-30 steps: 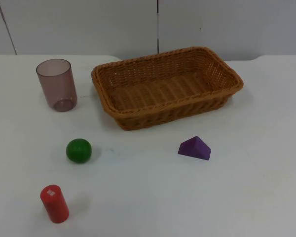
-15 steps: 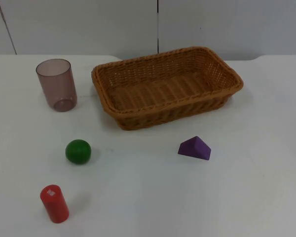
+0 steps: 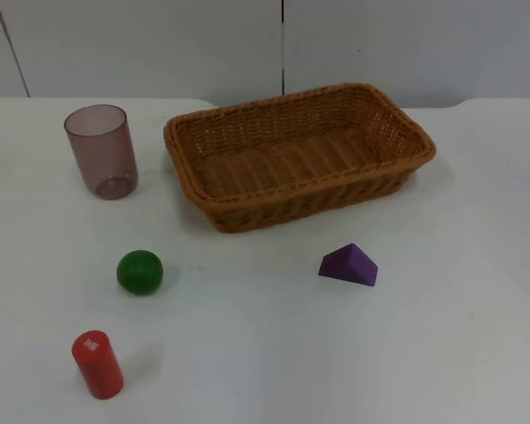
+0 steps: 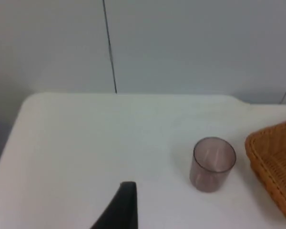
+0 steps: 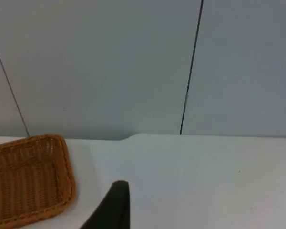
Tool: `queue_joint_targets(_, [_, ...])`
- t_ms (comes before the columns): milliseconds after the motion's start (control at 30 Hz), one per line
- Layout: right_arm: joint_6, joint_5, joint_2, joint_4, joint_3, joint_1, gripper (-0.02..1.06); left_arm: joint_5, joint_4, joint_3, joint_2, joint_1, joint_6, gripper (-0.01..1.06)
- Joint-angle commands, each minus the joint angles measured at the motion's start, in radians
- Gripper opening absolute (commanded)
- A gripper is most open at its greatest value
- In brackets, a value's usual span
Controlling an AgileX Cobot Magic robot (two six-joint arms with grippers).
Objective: Pick up the basket with the left hand and place the triangular block into the basket with the right hand.
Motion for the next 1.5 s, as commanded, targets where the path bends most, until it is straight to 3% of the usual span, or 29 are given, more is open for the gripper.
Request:
queue_joint_targets(0, [0.003, -0.013, 0.013, 0.008, -0.008, 0.0, 1.05, -0.024, -0.032, -0.007, 0.039, 0.003, -0.009, 1.01])
queue_joint_targets(267, [0.003, -0.024, 0.032, 0.008, -0.008, 0.0, 1.05, -0.016, -0.273, -0.004, 0.282, -0.023, 0.139, 1.01])
queue_joint_targets(467, [0.003, -0.024, 0.032, 0.01, -0.008, 0.0, 1.05, -0.022, -0.29, -0.004, 0.423, -0.116, 0.141, 1.01])
queue_joint_targets(600, [0.003, -0.008, 0.032, 0.012, -0.008, 0.0, 1.05, -0.123, -0.35, -0.004, 0.564, -0.239, 0.125, 1.01])
queue_joint_targets(767, [0.003, 0.02, 0.032, 0.012, -0.008, 0.0, 1.05, -0.196, -0.449, -0.019, 0.663, -0.267, 0.105, 1.01])
queue_joint_targets(933, [0.003, 0.022, 0.032, 0.012, -0.008, 0.0, 1.05, -0.166, -0.515, -0.117, 0.795, -0.267, 0.11, 1.01])
queue_joint_targets(1467, [0.003, 0.022, 0.032, 0.012, -0.008, 0.0, 1.05, -0.128, -0.469, -0.397, 1.104, -0.267, -0.144, 1.01])
